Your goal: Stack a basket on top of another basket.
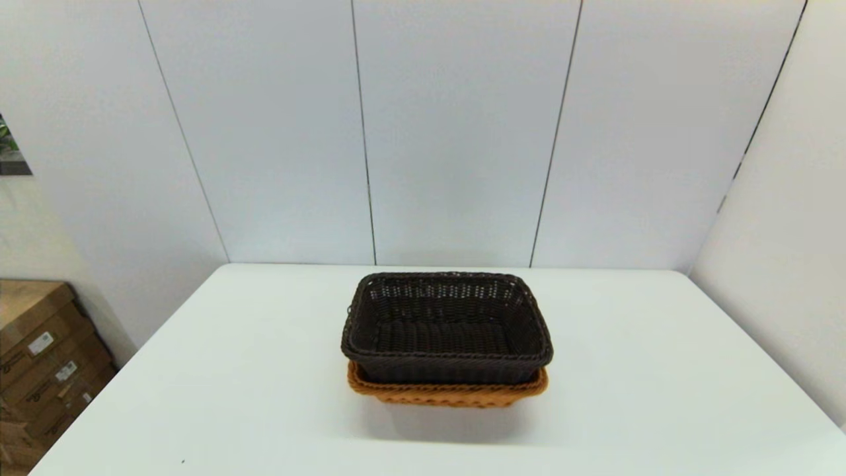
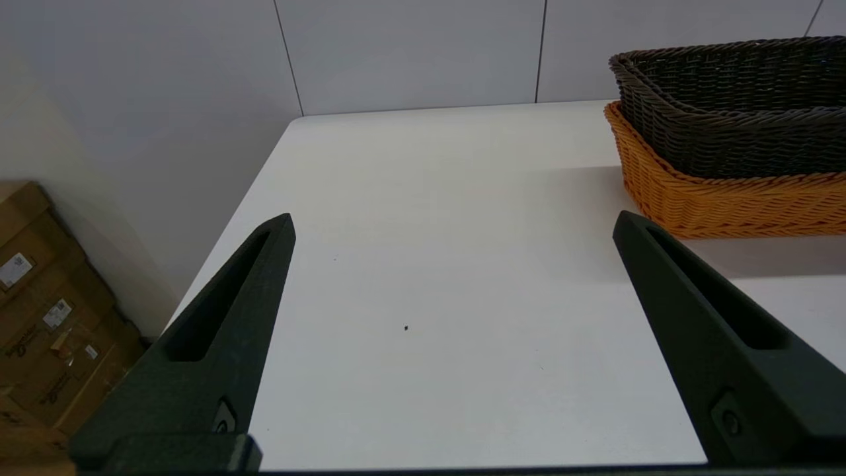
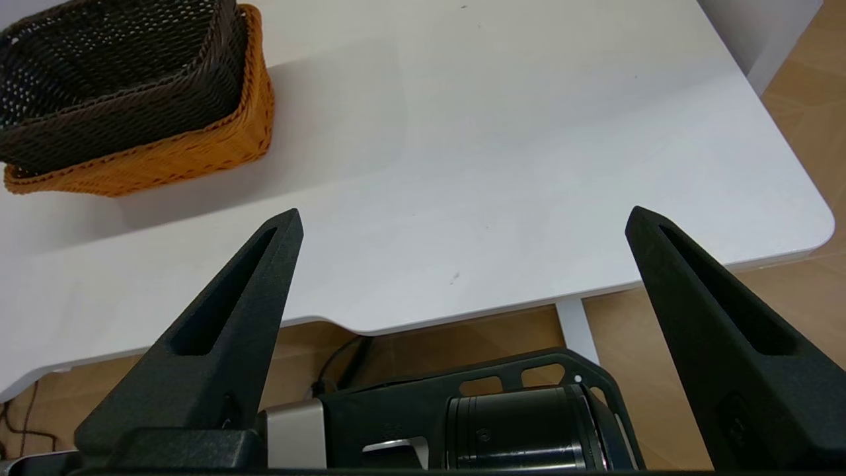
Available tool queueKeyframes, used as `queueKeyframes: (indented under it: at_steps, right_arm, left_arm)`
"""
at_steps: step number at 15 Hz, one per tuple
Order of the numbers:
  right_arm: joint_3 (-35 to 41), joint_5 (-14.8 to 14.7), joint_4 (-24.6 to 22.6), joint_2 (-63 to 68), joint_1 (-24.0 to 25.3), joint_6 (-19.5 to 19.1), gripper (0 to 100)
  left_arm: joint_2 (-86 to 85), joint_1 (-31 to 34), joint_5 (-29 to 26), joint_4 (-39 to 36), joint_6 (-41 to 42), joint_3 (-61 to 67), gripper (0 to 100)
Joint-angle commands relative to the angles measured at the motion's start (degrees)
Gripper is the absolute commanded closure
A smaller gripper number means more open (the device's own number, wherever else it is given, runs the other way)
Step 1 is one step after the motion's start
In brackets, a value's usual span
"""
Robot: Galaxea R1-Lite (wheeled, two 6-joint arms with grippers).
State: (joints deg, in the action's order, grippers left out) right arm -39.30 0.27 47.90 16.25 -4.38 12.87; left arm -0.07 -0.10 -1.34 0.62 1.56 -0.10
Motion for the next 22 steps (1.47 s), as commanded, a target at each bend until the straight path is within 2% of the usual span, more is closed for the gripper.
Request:
queueKeyframes:
  at_steps: [1, 7, 8, 9, 10, 12, 13, 14, 17, 19, 21, 22]
  right_arm:
    - [0.89, -0.53, 0.44, -2.71, 4.73, -0.04, 0]
    - [2.48, 0.87, 0.27, -4.38, 3.23, -0.22, 0]
    - [2.48, 1.93, -0.52, -5.35, 3.41, -0.66, 0]
    - [3.0, 3.25, -2.37, -5.97, 3.59, -0.74, 0]
    - [6.61, 4.04, -8.26, -7.29, 3.76, -1.36, 0]
    - [12.76, 3.07, -19.07, -8.25, 3.76, -3.47, 0]
    - [14.69, 2.9, -22.67, -8.34, 3.76, -3.73, 0]
    - [16.1, 2.98, -24.43, -8.78, 3.76, -4.44, 0]
    - [20.85, 3.34, -24.78, -12.73, 3.85, -10.24, 0]
    - [23.83, 3.34, -26.8, -15.46, 3.85, -11.12, 0]
    - [28.14, 3.07, -32.25, -16.25, 3.94, -13.31, 0]
    - [31.3, 3.07, -37.44, -16.25, 3.85, -14.81, 0]
  left_arm:
    - [-0.01, 0.01, 0.02, -0.01, 0.02, 0.01, 0]
    - [-0.01, 0.01, 0.02, -0.01, 0.02, 0.01, 0]
    - [-0.01, 0.01, 0.02, -0.01, 0.02, 0.01, 0]
    - [-0.01, 0.01, 0.02, -0.01, 0.02, 0.01, 0]
    - [-0.01, 0.01, 0.02, -0.01, 0.02, 0.01, 0]
    - [-0.01, 0.01, 0.02, -0.01, 0.02, 0.01, 0]
    - [-0.01, 0.01, 0.02, -0.01, 0.02, 0.01, 0]
    - [-0.01, 0.01, 0.02, -0.01, 0.02, 0.01, 0]
    - [-0.01, 0.01, 0.02, -0.01, 0.02, 0.01, 0]
    - [-0.01, 0.01, 0.02, -0.01, 0.02, 0.01, 0]
    - [-0.01, 0.01, 0.02, -0.01, 0.02, 0.01, 0]
    - [-0.01, 0.01, 0.02, -0.01, 0.02, 0.01, 0]
